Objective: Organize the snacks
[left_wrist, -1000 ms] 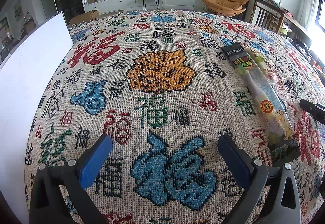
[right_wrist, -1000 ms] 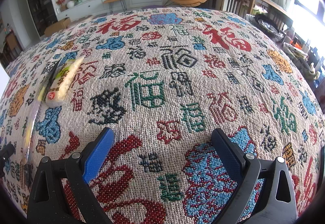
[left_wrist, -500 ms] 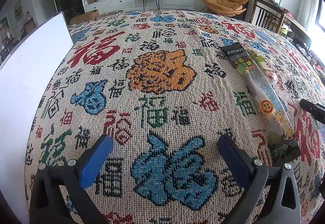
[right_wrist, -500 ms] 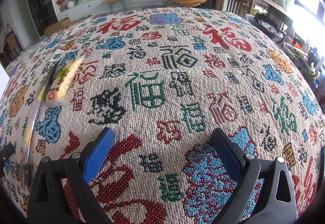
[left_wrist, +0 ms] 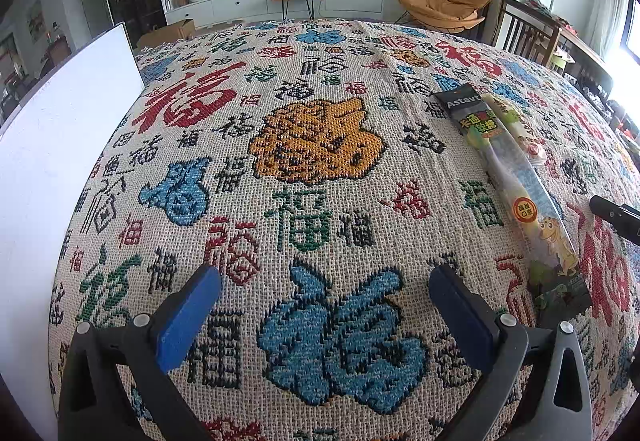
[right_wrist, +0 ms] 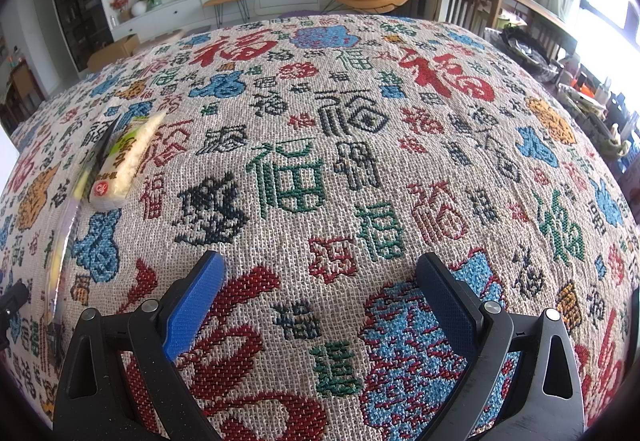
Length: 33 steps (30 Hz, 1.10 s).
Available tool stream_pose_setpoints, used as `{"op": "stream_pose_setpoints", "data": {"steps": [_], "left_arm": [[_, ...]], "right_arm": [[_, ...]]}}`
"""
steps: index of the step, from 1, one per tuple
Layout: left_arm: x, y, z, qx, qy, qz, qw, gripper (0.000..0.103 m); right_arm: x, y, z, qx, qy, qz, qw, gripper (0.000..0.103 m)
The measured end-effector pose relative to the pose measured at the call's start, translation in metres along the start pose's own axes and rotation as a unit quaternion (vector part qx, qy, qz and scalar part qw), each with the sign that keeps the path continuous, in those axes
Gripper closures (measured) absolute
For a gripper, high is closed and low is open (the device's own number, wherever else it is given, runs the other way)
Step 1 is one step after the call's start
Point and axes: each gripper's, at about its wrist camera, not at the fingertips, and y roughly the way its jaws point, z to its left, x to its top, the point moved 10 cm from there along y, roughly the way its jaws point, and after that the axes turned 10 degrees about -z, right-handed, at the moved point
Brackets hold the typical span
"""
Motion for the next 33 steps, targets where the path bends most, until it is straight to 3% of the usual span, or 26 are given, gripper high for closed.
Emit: {"op": "stream_pose_setpoints", "data": {"steps": [5, 7, 10, 12, 14, 17, 20, 22, 25, 33], "left_arm": [[-0.002, -0.003, -0.003, -0.024, 0.009, 0.014, 0.9996, 0.0], [-0.003, -0.014, -0.007, -0.064, -0.027, 0.02, 0.9974, 0.001], [0.006, -0.032, -0.026, -0.135, -0.116, 0.004, 0.9841, 0.001], [0.014, -0.033, -0.054, -0.159, -0.11, 0.009, 0.9811, 0.001], [0.019, -0.028, -0.093, -0.176, -0.056, 0.023, 0.9826, 0.001], [0.023, -0.017, -0.138, -0.159, 0.034, 0.023, 0.9865, 0.001], [0.02, 0.003, -0.152, -0.104, 0.087, 0.025, 0.9904, 0.001], [0.015, 0.017, -0.144, -0.074, 0.083, 0.036, 0.9931, 0.001], [0.017, 0.021, -0.128, -0.055, 0.055, 0.019, 0.9968, 0.0], [0.019, 0.021, -0.125, -0.057, 0.059, 0.007, 0.9966, 0.0]], "right_arm": [[0.0, 0.0, 0.0, 0.0, 0.0, 0.0, 1.0, 0.004], [0.0, 0.0, -0.001, 0.0, 0.0, 0.0, 1.0, 0.004], [0.0, 0.0, -0.001, 0.0, 0.0, 0.0, 1.0, 0.004], [0.0, 0.0, 0.0, 0.0, 0.0, 0.0, 1.0, 0.004], [0.0, 0.0, 0.0, 0.0, 0.0, 0.0, 1.0, 0.004], [0.0, 0.0, 0.0, 0.0, 0.0, 0.0, 1.0, 0.004], [0.0, 0.0, 0.001, 0.0, 0.0, 0.0, 1.0, 0.004], [0.0, 0.0, 0.0, 0.0, 0.0, 0.0, 1.0, 0.004], [0.0, 0.0, 0.0, 0.0, 0.0, 0.0, 1.0, 0.004], [0.0, 0.0, 0.0, 0.0, 0.0, 0.0, 1.0, 0.004]]}}
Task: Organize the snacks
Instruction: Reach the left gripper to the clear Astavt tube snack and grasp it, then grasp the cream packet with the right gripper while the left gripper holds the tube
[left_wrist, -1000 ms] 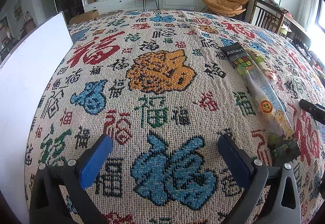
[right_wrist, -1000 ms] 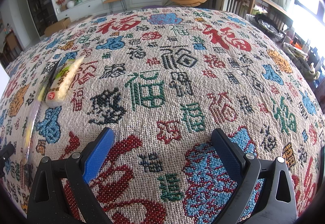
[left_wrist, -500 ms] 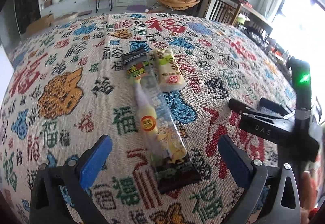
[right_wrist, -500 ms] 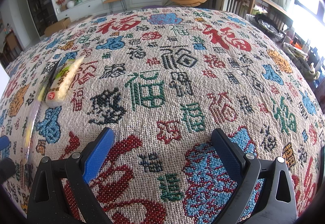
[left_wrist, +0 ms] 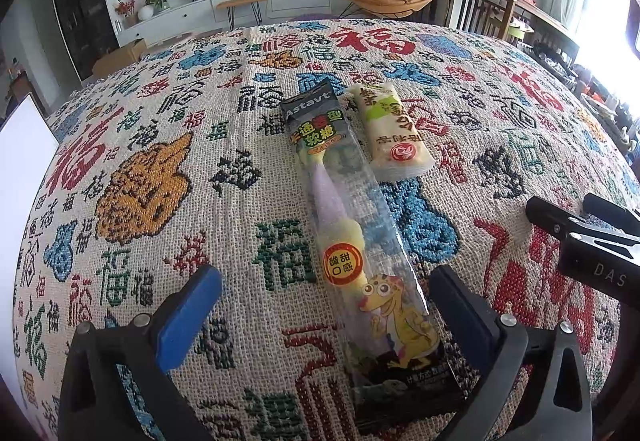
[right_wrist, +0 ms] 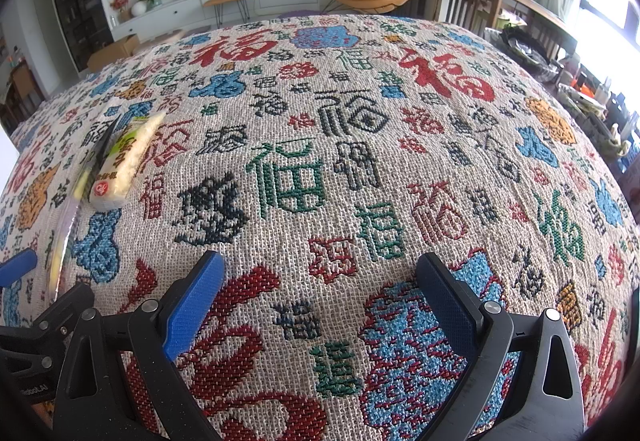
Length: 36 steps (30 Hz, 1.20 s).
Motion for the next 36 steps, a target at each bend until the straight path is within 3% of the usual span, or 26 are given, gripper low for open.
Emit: {"op": "stream_pose_setpoints", "data": {"steps": [4, 6, 12, 13, 21, 33, 36], "left_arm": [[-0.001, -0.004, 0.0, -0.005, 0.006, -0.001, 1.0, 0.007], [-0.001, -0.011, 0.001, -0.006, 0.007, -0.014, 0.9999, 0.031], [-0.002, -0.022, 0.012, -0.014, 0.015, -0.02, 0.9996, 0.082], [-0.002, -0.024, 0.017, -0.012, 0.009, -0.02, 0.9997, 0.086], [-0.018, -0.07, 0.055, -0.039, -0.045, -0.038, 0.9975, 0.089], [-0.074, -0.154, 0.124, -0.047, -0.103, -0.067, 0.9913, 0.089], [-0.082, -0.16, 0.137, -0.041, -0.106, -0.076, 0.9906, 0.089]], "right_arm": [[0.0, 0.0, 0.0, 0.0, 0.0, 0.0, 1.0, 0.004], [0.0, 0.0, 0.0, 0.0, 0.0, 0.0, 1.0, 0.004], [0.0, 0.0, 0.0, 0.0, 0.0, 0.0, 1.0, 0.004], [0.0, 0.0, -0.001, 0.0, 0.0, 0.0, 1.0, 0.004], [0.0, 0.0, 0.0, 0.0, 0.0, 0.0, 1.0, 0.004], [0.0, 0.0, -0.001, 0.0, 0.002, 0.002, 1.0, 0.004], [0.013, 0.007, 0.002, 0.045, 0.033, 0.052, 0.997, 0.005]]}}
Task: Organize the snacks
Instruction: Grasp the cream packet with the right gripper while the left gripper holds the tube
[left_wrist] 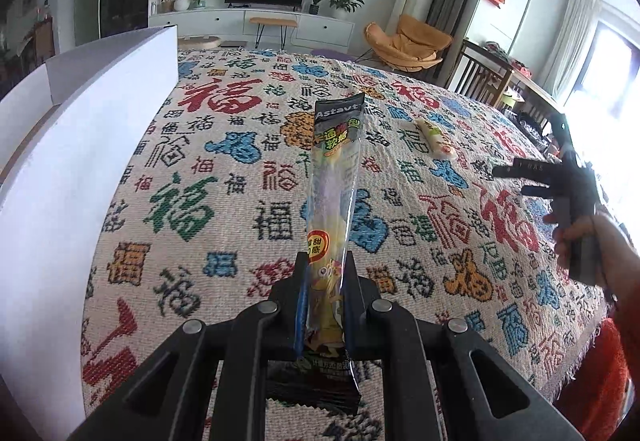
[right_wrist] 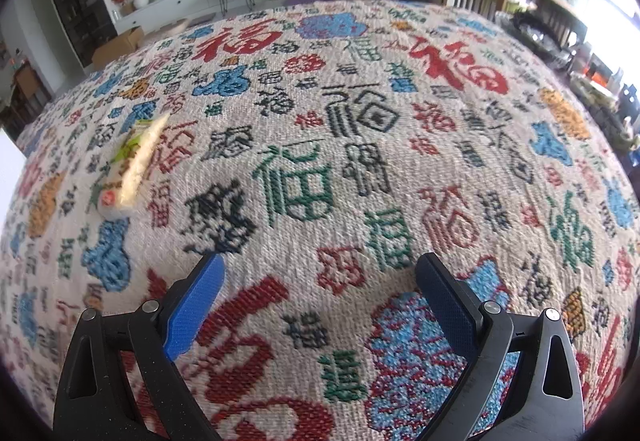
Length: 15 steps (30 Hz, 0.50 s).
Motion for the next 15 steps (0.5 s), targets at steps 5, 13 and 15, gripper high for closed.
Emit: {"op": "stream_pose_setpoints", "data": {"steps": [5, 13, 15], "left_arm": [[-0.007, 0.001, 0.024, 0.02, -0.007, 0.002, 0.9998, 0.09], [-0.016, 0.002, 0.039, 0.05, 0.004, 0.016, 0.9986, 0.089], [-0.017, 0.003, 0.038, 0.052, 0.011, 0.017, 0.9984, 0.089]], "right_arm": [[0.04, 0.005, 0.07, 0.118, 0.038, 0.033, 0.992, 0.006], [0.042, 0.055, 0.154, 0.054, -0.074, 0.086, 0.992, 0.009], [0.036, 0.058, 0.158, 0.041, -0.085, 0.091, 0.991, 0.009]]}}
